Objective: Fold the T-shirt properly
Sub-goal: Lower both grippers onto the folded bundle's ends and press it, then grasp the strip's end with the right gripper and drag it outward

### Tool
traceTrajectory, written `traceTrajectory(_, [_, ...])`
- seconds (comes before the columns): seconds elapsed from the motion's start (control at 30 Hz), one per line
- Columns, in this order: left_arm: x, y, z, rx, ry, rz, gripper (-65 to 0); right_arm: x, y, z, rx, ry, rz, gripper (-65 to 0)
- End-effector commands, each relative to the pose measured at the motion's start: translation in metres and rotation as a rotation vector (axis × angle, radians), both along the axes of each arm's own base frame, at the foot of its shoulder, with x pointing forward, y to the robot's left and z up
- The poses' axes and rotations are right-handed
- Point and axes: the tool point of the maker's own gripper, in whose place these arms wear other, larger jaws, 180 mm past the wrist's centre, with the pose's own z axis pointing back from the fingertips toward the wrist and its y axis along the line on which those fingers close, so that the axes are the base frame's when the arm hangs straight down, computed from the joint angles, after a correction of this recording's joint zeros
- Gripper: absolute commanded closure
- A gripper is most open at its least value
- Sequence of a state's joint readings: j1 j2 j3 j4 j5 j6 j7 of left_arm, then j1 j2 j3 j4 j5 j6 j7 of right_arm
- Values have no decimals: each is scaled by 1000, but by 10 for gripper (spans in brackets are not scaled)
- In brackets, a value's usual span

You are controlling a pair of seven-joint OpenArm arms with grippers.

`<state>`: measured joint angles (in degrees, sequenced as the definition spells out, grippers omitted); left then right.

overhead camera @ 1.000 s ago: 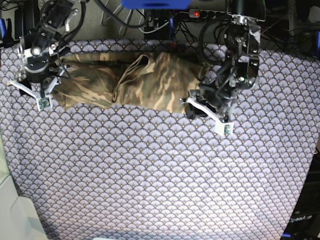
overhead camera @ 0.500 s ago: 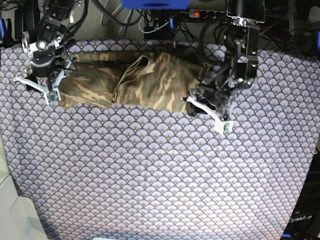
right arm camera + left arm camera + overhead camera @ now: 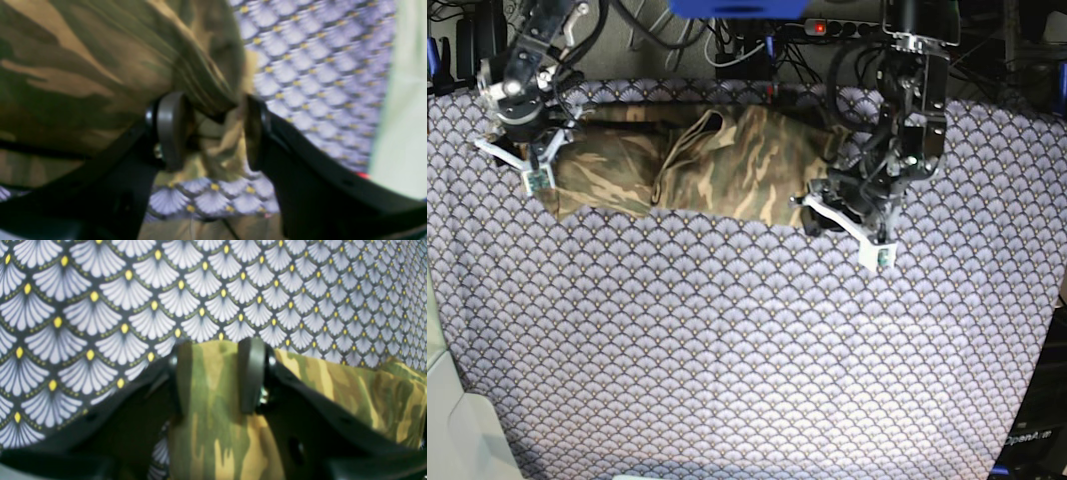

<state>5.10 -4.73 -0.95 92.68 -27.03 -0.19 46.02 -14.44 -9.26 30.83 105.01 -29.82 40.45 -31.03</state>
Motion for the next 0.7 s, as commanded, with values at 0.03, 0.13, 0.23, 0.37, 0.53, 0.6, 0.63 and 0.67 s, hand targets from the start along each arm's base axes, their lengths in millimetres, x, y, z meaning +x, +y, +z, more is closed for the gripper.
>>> traceTrajectory(0.03, [9,-1,14,-11,-51,0,-226,8,-13,3,1,-34,-38,-286])
traceTrajectory(0.13, [9,-1,14,-11,-51,0,-226,10,-19,-1,3,-33,-46,-286])
traceTrajectory(0.23, [9,-1,14,-11,-51,0,-226,12,-20,-4,19,-55,-38,-286])
traceTrajectory(0.37, [8,-1,13,-11,-49,0,-226,12,-49,3,17,-105,-123,-286])
traceTrajectory(0.53, [8,-1,13,-11,-49,0,-226,4,-58,-14,29,-59,-133,-286])
traceTrajectory(0.6, [8,-1,13,-11,-49,0,-226,2,-56,-21,44,-42,-135,-286])
traceTrajectory(0.63, [8,-1,13,-11,-49,0,-226,1,-55,-22,47,-41,-135,-286])
traceTrajectory(0.67, [8,-1,13,-11,-48,0,-226,1,-53,-23,50,-40,-134,-286])
